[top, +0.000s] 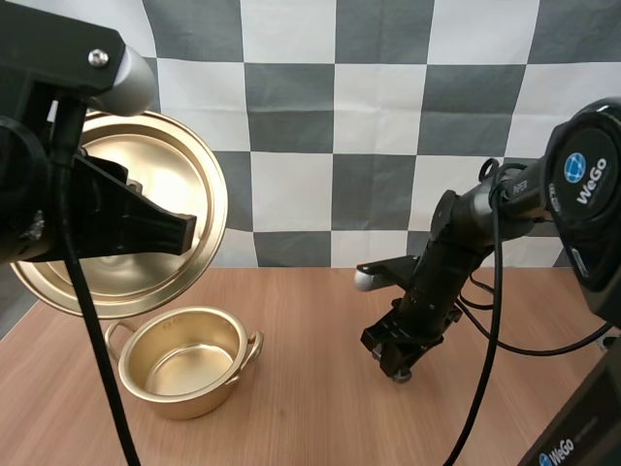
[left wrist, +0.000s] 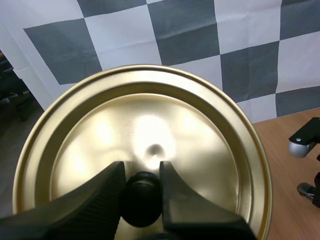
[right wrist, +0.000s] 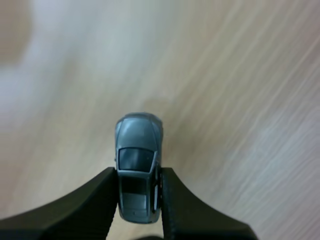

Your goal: Open the pot, put the car inside, and close it

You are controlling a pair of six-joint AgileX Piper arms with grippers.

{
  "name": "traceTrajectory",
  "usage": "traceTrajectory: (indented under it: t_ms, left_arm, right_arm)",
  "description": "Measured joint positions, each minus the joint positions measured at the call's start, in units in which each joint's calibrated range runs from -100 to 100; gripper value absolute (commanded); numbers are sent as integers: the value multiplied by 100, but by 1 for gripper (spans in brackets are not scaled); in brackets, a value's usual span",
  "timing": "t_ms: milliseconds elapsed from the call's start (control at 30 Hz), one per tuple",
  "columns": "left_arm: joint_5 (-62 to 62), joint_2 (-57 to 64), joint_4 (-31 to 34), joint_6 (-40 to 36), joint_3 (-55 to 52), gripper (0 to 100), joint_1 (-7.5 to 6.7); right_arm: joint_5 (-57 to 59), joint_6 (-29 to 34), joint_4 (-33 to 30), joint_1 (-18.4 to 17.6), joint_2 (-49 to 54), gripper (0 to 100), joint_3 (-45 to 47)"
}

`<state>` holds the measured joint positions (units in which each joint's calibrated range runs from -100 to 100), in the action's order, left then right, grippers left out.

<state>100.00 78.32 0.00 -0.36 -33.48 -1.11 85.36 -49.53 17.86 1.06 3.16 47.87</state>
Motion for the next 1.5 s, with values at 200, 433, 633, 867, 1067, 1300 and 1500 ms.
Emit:
traceTrajectory:
  t_ms: [200,433,633,867,1067,1300,1500]
  left_arm:
    - [0,0,0,0,0,0,0]
    - [0,0,0,0,0,0,0]
    - [0,101,500,0,231,0,0]
    - [0,464,849,-18,716,0,0]
    - [0,812,1174,-18,713,0,0]
    - [0,1116,1347,-18,713,0,15]
    - [0,1131,1459,-18,713,0,84]
  right_arm:
    - [1114,-239,779,0,794,0,-780]
    - [1464,-309,1400,0,1782,0,-1658]
    - [1464,-434,1953,-116,2293,0,-1929]
    - [1454,-434,1965,-594,2023,0,-1935]
    - [1458,-527,2002,-1264,1396,0,-1948]
    - [1458,-722,2000,-1800,717,0,-1948]
    - [1458,-899,2000,-2004,176,0,-1978]
